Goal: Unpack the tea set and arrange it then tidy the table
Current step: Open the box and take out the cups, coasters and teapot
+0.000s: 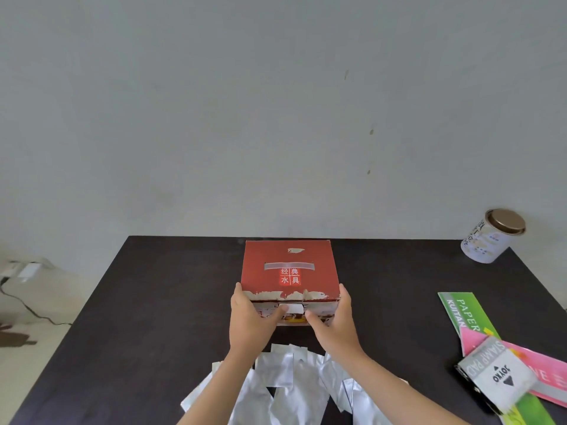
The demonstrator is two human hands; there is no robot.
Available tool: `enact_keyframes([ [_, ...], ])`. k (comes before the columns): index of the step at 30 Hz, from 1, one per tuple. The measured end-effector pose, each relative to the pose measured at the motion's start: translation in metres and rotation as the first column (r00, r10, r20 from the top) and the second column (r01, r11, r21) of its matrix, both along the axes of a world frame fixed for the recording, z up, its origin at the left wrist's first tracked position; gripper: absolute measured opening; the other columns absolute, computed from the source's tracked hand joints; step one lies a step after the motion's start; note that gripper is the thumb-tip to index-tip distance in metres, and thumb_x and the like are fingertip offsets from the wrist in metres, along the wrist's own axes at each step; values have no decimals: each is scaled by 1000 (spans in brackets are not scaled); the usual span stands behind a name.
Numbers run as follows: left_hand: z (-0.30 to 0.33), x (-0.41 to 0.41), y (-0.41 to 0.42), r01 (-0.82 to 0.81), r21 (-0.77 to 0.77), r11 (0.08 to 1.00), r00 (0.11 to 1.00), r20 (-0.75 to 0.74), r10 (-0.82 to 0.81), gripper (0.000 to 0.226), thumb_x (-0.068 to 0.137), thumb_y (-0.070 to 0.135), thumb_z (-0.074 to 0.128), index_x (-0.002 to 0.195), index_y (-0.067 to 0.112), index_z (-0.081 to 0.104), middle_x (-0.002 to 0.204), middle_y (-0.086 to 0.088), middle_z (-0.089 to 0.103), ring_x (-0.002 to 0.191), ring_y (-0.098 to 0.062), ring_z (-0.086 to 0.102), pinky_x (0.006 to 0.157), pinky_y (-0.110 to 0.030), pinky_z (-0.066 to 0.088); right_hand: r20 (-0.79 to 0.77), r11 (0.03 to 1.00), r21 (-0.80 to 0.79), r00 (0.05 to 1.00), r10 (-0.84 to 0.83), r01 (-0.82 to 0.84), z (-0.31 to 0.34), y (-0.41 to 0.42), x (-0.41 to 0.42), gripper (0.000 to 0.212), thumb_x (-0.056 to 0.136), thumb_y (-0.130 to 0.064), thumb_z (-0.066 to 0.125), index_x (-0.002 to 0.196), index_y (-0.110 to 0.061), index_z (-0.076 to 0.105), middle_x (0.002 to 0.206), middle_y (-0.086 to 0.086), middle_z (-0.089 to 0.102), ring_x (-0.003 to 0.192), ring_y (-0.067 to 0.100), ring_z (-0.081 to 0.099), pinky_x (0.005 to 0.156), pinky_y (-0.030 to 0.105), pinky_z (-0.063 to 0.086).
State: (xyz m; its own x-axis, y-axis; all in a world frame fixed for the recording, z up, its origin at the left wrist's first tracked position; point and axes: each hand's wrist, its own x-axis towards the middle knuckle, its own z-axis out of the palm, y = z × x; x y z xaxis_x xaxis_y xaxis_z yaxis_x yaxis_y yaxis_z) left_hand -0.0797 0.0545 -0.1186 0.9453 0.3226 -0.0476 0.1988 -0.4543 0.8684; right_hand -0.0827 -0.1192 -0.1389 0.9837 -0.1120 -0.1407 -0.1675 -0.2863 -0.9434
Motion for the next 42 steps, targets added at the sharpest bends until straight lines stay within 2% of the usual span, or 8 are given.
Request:
enact_keyframes([
  [6, 26, -5, 6, 8, -8, 1000, 998, 60, -7, 58, 72, 35, 80, 114, 31, 40, 100, 20, 55, 89, 4, 55, 83, -21, 50, 80, 1000, 20, 997, -4, 2, 31, -5, 2, 79, 85, -22, 70, 146, -19, 21, 139, -11, 36, 131, 7, 38, 112, 32, 34],
  [10, 52, 17, 9, -34, -46, 998, 989, 143, 40, 79, 81, 46, 68, 143, 13, 32, 136, 2, 50, 124, -15, 48, 100, -28, 40, 184, 998, 40, 982, -44, 38, 59, -6, 29, 77, 87, -23, 69, 146, -11, 22, 142, -8, 30, 133, 7, 32, 109, 25, 29],
  [14, 72, 48, 8, -11, -74, 997, 971, 237, 28, 70, 86, 43, 63, 144, 17, 32, 138, 4, 49, 126, -10, 45, 105, -29, 37, 294, 999, 20, 955, -40, 35, 78, -1, 69, 69, 85, -22, 72, 139, -19, 28, 130, -11, 38, 118, -6, 38, 109, 26, 34],
  [18, 69, 80, 12, 100, 45, 994, 964, 245, -108, 81, 85, 59, 50, 150, 26, 14, 137, 7, 51, 118, -16, 55, 98, -39, 49, 352, 986, -166, 936, 33, 28, 74, 3, 105, 90, 82, -36, 73, 150, -27, 15, 151, -11, 28, 139, 6, 28, 113, 35, 30],
  [20, 60, 93, 13, 154, 166, 974, 967, 176, -183, 84, 88, 59, 43, 151, 25, 1, 155, 0, 28, 130, -28, 45, 102, -42, 45, 315, 947, -322, 944, 98, 10, 66, 3, 117, 99, 84, -44, 68, 154, -26, 0, 161, -6, 9, 147, 15, 15, 118, 43, 23],
  [25, 21, 110, 22, 290, 338, 895, 956, -61, -286, 69, 99, 42, 33, 151, 14, -4, 156, 4, -21, 147, -16, -1, 111, -30, 29, 108, 772, -619, 957, 268, -147, 35, 7, 128, 95, 94, -48, 51, 151, -15, -17, 157, 2, -28, 147, 19, -17, 121, 49, 9],
  [31, -6, 116, 26, 345, 438, 830, 938, -129, -322, 61, 102, 35, 22, 149, 7, -3, 156, -5, -20, 139, -12, -24, 116, -34, -2, -30, 545, -805, 935, 354, -233, 18, 12, 131, 71, 100, -51, 28, 154, -16, 0, 158, 12, -22, 145, 27, -24, 118, 45, -5],
  [42, -12, 119, 28, 360, 518, 776, 928, -108, -358, 54, 103, 27, 23, 150, 7, 6, 158, -7, -11, 136, -10, -22, 116, -33, -1, -33, 389, -859, 793, 608, -333, 23, 14, 128, 68, 92, -50, 11, 152, -20, 24, 163, 8, 2, 150, 25, -3, 118, 56, 7],
])
